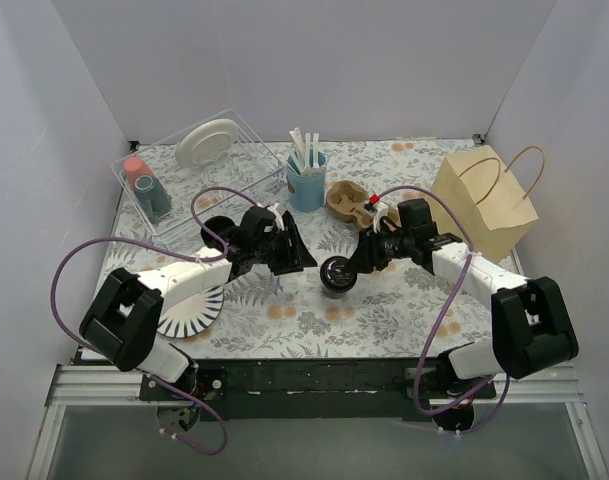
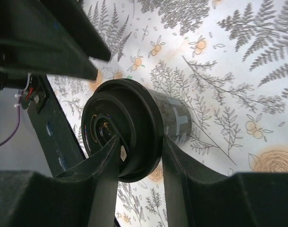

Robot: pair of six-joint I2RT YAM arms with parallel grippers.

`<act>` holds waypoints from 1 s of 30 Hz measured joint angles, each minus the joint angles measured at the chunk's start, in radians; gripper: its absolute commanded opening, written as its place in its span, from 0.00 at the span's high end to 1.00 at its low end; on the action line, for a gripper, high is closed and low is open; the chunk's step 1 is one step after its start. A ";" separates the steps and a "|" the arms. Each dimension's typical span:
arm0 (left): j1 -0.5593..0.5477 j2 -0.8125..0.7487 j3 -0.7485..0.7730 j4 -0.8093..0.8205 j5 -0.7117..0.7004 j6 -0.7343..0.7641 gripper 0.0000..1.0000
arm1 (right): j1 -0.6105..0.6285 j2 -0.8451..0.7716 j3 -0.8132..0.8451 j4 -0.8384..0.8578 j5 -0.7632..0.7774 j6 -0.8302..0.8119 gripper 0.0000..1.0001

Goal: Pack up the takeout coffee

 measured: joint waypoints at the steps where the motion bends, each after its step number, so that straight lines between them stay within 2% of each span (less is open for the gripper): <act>1: 0.013 -0.008 0.003 -0.015 -0.002 0.014 0.49 | 0.006 0.008 0.008 -0.008 -0.010 -0.008 0.68; 7: 0.052 -0.061 0.010 -0.055 0.002 0.097 0.51 | 0.038 0.050 0.057 -0.062 -0.027 -0.032 0.68; 15: 0.053 -0.091 -0.011 0.010 0.126 0.193 0.55 | 0.057 0.118 0.149 -0.168 -0.046 -0.100 0.68; 30: 0.055 -0.095 -0.144 0.142 0.221 0.214 0.58 | 0.105 0.169 0.203 -0.220 -0.088 -0.168 0.68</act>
